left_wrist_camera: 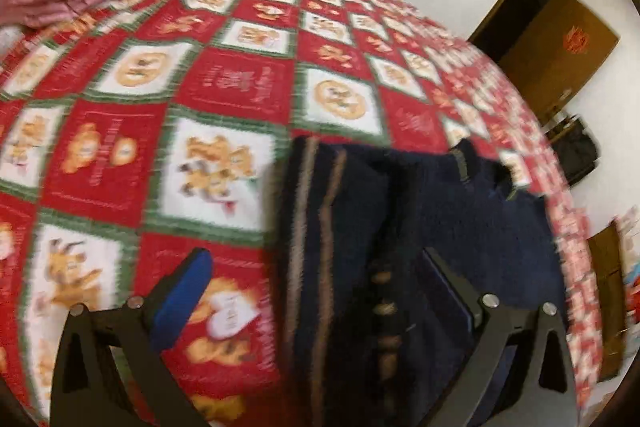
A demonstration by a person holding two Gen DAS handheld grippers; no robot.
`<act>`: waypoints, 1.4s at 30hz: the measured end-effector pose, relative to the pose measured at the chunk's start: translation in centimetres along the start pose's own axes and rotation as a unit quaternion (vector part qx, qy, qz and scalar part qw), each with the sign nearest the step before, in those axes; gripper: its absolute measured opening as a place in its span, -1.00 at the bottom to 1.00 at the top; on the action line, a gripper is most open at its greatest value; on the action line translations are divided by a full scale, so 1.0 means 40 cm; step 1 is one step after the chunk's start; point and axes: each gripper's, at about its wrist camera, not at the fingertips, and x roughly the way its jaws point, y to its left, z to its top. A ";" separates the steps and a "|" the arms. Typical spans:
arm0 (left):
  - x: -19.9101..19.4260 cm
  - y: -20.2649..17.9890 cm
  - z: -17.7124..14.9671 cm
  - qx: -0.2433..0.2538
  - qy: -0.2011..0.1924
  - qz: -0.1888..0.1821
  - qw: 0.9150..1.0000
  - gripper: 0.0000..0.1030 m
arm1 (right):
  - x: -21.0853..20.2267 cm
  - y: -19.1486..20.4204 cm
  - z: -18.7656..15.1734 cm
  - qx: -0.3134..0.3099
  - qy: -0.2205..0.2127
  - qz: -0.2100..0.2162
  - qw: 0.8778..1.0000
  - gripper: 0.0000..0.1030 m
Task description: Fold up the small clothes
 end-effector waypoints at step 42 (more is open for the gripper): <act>0.000 -0.054 0.026 0.053 0.009 -0.024 0.998 -0.73 | -0.074 -0.041 -0.029 0.060 -0.046 -0.006 0.997 -0.80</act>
